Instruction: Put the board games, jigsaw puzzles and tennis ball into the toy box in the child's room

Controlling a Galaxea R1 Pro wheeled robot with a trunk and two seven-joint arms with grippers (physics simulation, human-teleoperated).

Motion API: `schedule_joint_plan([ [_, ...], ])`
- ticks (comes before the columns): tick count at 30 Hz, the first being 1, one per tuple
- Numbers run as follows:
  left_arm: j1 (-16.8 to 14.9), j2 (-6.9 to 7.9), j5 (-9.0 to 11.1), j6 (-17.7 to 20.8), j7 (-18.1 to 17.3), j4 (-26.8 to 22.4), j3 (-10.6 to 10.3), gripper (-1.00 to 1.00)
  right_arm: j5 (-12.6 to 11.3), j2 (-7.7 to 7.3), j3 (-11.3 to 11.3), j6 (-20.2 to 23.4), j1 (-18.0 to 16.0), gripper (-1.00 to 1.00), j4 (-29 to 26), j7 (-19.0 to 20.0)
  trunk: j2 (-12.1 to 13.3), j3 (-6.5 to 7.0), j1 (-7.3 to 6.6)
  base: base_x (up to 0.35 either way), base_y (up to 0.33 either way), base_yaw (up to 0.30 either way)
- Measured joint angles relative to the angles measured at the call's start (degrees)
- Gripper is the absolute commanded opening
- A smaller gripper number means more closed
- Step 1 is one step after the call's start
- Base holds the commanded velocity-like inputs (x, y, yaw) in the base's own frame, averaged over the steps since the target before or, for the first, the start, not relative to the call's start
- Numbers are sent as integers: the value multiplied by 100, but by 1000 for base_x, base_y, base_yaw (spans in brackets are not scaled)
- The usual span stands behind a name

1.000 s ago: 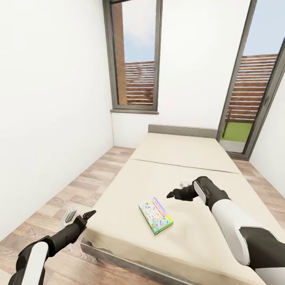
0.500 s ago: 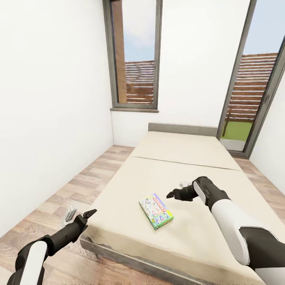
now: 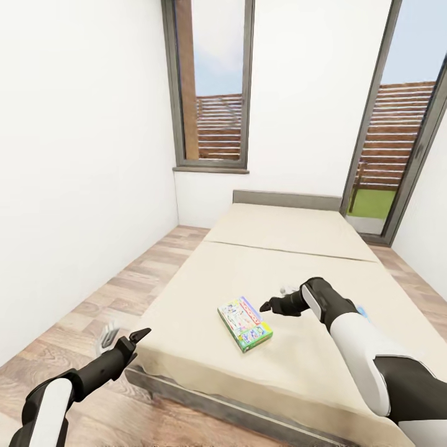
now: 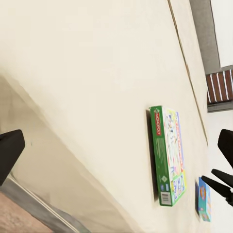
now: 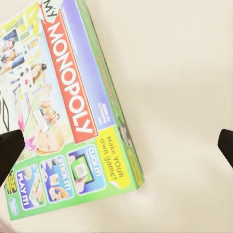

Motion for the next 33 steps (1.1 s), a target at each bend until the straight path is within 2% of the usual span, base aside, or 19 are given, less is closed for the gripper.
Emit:
schedule_joint_plan([
  [8, 0, 8, 9, 19, -14, -2, 20, 100, 6, 6, 1, 0, 0, 100, 5, 1, -321, -144, 176, 0, 0, 0],
  [26, 0, 12, 19, 23, -43, -3, 32, 100, -9, -5, 2, 7, 6, 100, -17, 10, -322, -144, 176, 0, 0, 1],
  [33, 1, 13, 20, 21, -47, -4, 31, 100, -10, -2, 5, 6, 7, 100, -27, 11, -322, -144, 176, 0, 0, 107],
])
